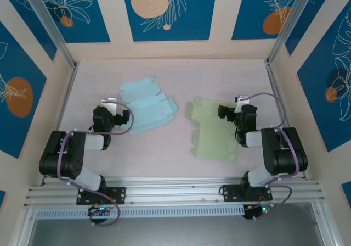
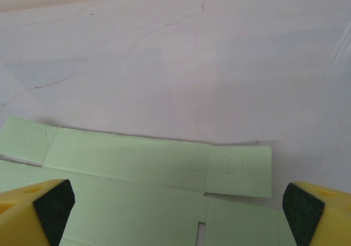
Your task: Fold the paper box
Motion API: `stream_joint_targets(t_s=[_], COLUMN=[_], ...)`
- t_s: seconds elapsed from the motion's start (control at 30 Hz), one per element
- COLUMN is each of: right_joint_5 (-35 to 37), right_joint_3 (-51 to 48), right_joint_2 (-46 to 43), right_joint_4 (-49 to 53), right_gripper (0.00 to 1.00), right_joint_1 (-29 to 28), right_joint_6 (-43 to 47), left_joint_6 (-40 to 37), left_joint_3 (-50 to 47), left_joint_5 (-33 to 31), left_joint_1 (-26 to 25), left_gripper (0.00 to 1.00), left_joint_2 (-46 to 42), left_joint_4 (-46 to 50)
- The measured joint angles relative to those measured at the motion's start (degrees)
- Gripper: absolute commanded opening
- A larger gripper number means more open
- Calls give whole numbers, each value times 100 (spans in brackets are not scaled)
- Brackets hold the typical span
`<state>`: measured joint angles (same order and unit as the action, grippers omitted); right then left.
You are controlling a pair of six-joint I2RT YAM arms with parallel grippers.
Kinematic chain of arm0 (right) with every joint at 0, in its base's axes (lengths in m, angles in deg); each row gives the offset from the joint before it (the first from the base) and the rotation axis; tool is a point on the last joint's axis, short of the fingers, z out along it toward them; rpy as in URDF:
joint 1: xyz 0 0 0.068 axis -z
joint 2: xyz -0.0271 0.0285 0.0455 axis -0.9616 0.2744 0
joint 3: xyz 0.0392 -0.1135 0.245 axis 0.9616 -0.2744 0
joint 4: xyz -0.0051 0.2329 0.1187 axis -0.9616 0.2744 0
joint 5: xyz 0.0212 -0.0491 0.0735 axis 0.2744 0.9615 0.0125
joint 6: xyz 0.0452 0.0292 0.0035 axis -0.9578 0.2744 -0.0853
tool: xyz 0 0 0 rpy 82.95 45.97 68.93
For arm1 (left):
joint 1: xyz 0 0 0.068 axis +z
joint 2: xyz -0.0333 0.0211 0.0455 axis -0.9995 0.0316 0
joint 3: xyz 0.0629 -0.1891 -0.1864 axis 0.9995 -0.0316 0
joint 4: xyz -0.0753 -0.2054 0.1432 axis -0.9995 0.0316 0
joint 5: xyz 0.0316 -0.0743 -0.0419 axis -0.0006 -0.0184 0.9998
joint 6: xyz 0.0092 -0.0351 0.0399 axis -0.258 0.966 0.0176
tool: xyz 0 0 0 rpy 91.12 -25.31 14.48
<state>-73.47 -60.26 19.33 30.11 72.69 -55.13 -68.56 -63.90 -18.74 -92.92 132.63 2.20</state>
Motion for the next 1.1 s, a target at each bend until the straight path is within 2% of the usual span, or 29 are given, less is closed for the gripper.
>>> stream_joint_targets(t_s=[0.37,0.5,0.63,0.83,1.0,1.1], right_joint_5=[-2,20,138,361,186,-50], right_joint_3=[2,92,431,1222,1709,1753], right_joint_2=[-2,-133,-595,-1303,-1456,-1467], right_joint_4=[17,334,1147,2750,4140,4791], right_gripper=[100,100,100,99,100,100], right_joint_1=[0,0,9,299,1064,1504], right_joint_6=[0,-4,-79,-710,-1478,-1847], left_joint_6=[-2,0,96,767,1698,2203], left_joint_3=[2,-11,-9,317,1034,1397], left_joint_5=[4,2,-33,-133,57,85], left_joint_1=[0,0,0,4,-188,-817], left_gripper=[100,100,100,100,100,100], left_joint_2=[-2,-249,-1062,-2385,-2439,-2039], left_joint_4=[24,278,833,2041,2824,3012])
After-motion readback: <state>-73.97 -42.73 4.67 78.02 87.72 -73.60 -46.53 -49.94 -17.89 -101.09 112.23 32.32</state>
